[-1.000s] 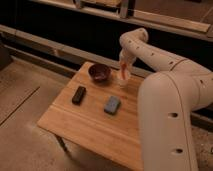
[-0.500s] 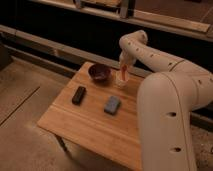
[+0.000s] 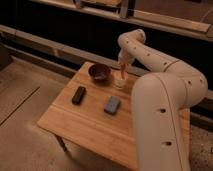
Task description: Place the pepper in the ceramic cup
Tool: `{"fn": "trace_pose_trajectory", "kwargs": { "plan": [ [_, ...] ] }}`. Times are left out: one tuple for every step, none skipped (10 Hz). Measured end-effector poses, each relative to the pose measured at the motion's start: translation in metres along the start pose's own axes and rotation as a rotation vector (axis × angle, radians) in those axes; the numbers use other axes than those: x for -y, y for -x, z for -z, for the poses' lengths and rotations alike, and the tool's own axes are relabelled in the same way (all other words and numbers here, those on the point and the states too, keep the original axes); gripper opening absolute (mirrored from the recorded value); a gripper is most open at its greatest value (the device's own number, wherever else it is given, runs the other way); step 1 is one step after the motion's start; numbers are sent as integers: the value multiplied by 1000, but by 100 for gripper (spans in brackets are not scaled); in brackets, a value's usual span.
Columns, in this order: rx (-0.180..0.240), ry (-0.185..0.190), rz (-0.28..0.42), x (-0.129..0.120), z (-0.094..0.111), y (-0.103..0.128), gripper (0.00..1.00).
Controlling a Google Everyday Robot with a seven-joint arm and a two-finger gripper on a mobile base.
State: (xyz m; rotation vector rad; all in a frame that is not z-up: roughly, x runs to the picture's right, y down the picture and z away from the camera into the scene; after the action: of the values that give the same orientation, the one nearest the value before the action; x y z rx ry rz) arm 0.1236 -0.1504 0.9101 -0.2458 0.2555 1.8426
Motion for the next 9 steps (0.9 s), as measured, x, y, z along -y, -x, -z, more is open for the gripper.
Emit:
{"fn": "trace_pose_trajectory", "kwargs": {
  "plan": [
    [2, 7, 5, -6, 1, 0, 0],
    [2, 12, 12, -12, 2, 0, 0],
    [1, 14, 18, -16, 1, -2, 0],
    [0, 16, 24, -20, 1, -3, 0],
    [-2, 18, 28, -23, 1, -5, 0],
    [-5, 19, 28, -24, 0, -7, 0],
    [-5, 18, 25, -23, 1, -8, 0],
    [-5, 17, 19, -22, 1, -8, 0],
    [-5, 16, 14, -20, 2, -8, 0]
  ]
}}
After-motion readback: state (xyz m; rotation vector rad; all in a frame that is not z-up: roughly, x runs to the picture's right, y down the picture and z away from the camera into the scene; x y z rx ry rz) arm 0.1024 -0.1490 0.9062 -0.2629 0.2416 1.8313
